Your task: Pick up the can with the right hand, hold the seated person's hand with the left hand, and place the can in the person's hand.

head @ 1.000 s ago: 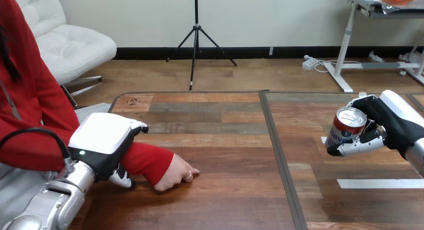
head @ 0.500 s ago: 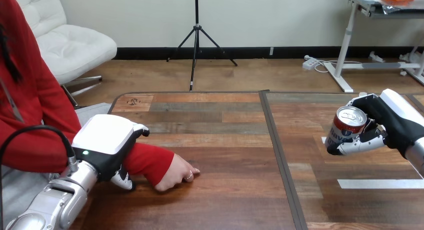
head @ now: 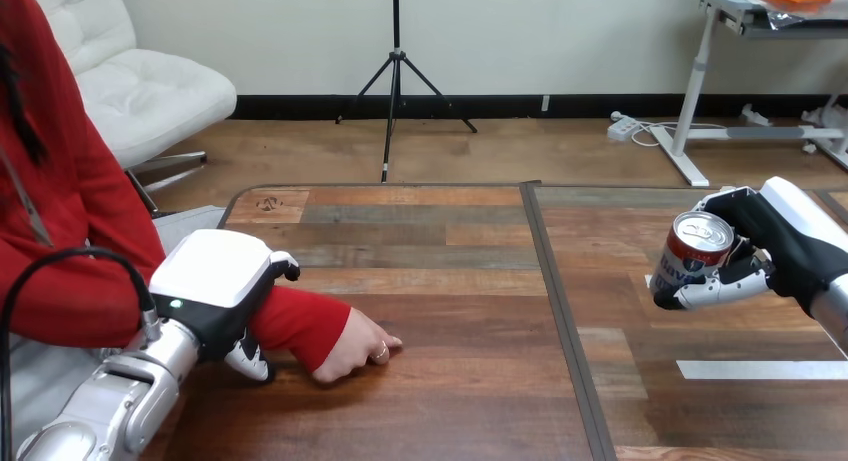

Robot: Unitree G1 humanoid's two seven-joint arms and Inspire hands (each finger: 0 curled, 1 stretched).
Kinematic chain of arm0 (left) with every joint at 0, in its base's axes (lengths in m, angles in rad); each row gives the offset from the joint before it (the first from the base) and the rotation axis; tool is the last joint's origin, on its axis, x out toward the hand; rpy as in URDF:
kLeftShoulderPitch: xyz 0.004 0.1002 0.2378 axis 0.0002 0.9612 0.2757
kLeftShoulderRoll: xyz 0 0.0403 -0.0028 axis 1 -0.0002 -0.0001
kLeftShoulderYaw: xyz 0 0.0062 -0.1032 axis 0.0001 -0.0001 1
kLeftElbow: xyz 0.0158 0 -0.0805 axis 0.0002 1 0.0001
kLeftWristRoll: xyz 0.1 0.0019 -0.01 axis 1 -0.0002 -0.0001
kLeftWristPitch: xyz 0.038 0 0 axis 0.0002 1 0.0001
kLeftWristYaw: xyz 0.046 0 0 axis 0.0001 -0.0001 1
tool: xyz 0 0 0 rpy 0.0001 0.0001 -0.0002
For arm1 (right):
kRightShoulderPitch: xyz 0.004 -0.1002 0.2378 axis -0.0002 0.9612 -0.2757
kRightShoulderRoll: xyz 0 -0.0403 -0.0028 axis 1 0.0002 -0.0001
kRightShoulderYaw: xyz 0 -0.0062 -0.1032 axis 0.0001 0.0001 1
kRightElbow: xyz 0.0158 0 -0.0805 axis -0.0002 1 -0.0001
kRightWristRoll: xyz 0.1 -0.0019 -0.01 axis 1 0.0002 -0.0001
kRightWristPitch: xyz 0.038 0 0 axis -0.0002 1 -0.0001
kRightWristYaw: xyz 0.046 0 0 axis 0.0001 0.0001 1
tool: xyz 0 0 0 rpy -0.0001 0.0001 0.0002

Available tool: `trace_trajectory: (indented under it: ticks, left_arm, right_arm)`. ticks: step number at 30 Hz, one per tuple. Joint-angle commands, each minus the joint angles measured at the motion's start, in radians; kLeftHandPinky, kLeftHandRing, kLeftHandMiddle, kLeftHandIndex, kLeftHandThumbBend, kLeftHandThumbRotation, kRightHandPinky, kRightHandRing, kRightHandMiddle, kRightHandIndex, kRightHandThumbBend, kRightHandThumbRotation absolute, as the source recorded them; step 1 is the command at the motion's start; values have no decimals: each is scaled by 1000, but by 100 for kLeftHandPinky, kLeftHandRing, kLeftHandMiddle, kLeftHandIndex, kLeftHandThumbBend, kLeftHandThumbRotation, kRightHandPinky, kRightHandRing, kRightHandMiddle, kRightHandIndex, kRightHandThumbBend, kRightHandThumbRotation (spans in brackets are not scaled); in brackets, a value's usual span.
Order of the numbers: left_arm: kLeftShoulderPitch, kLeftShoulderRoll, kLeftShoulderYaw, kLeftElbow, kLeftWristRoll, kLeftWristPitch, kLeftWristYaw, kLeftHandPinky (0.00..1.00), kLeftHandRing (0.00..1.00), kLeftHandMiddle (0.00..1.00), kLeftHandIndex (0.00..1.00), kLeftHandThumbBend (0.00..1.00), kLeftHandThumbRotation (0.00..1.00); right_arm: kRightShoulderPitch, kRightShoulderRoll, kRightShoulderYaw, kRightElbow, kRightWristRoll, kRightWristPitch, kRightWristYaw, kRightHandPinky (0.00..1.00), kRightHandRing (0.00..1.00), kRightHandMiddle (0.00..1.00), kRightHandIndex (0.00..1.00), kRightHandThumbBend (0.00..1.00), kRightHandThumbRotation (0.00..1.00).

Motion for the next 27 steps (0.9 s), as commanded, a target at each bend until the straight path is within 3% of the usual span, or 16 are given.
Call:
trace_trajectory:
  ticks: [1,13,27]
  left_arm:
    - [-46,-32,-40,24,10,4,-17,69,76,79,75,99,13]
    - [-66,-38,-58,55,10,-13,-13,65,72,75,73,98,13]
    - [-89,-48,-82,94,21,-15,2,49,61,65,65,94,7]
  right_arm:
    - [-101,-36,-40,-65,26,-13,-12,37,41,45,47,78,0]
    - [-100,-37,-39,-71,19,-14,-19,38,41,45,47,78,0]
    - [-99,-37,-38,-81,14,-6,-24,37,40,45,47,78,0]
